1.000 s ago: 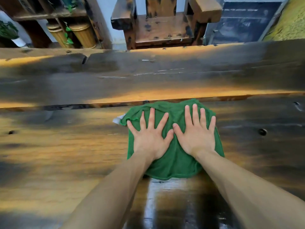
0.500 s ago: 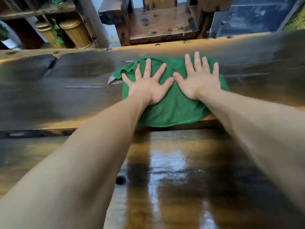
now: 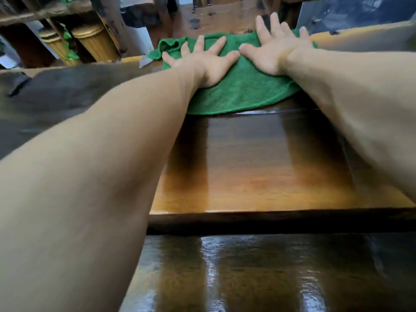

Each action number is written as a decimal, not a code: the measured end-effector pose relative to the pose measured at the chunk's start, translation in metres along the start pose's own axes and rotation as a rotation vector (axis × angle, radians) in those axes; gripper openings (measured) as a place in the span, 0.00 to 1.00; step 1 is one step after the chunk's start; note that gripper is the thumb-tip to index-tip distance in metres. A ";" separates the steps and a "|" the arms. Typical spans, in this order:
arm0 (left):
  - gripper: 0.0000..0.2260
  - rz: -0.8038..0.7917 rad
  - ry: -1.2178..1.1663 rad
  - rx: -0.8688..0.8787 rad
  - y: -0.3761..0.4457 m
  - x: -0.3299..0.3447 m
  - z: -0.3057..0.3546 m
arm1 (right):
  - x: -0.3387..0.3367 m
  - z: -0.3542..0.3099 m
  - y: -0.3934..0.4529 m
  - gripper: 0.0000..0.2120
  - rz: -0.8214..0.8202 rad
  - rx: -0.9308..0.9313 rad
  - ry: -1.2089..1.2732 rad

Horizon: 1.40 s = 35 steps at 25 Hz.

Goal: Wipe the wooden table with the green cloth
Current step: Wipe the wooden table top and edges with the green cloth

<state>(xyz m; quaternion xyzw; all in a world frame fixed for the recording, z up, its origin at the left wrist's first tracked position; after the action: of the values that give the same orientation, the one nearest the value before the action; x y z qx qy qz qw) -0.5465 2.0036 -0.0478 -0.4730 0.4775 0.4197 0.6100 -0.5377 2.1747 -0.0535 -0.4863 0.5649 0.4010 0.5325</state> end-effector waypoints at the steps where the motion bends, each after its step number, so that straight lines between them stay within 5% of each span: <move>1: 0.31 0.006 0.002 -0.006 0.001 -0.001 0.000 | -0.001 0.000 0.000 0.39 0.023 -0.009 0.013; 10: 0.31 -0.019 0.000 0.010 -0.054 0.007 0.024 | -0.002 0.013 -0.054 0.38 -0.061 -0.048 -0.020; 35: 0.32 -0.094 0.030 0.188 -0.462 0.092 0.057 | 0.018 0.048 -0.476 0.34 -0.179 0.003 -0.014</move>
<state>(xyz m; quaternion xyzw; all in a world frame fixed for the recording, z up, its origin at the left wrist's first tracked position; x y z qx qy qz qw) -0.0733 1.9729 -0.0512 -0.4419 0.5013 0.3369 0.6633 -0.0618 2.1209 -0.0456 -0.5314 0.5157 0.3544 0.5710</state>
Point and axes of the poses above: each hand's wrist, its own y-axis towards the middle knuckle, its own x-axis out of the palm, z = x × y, the point moved 7 cm from there along y, towards the middle knuckle, and after that the axes turned 3 degrees about -z, right-handed, at the moved point
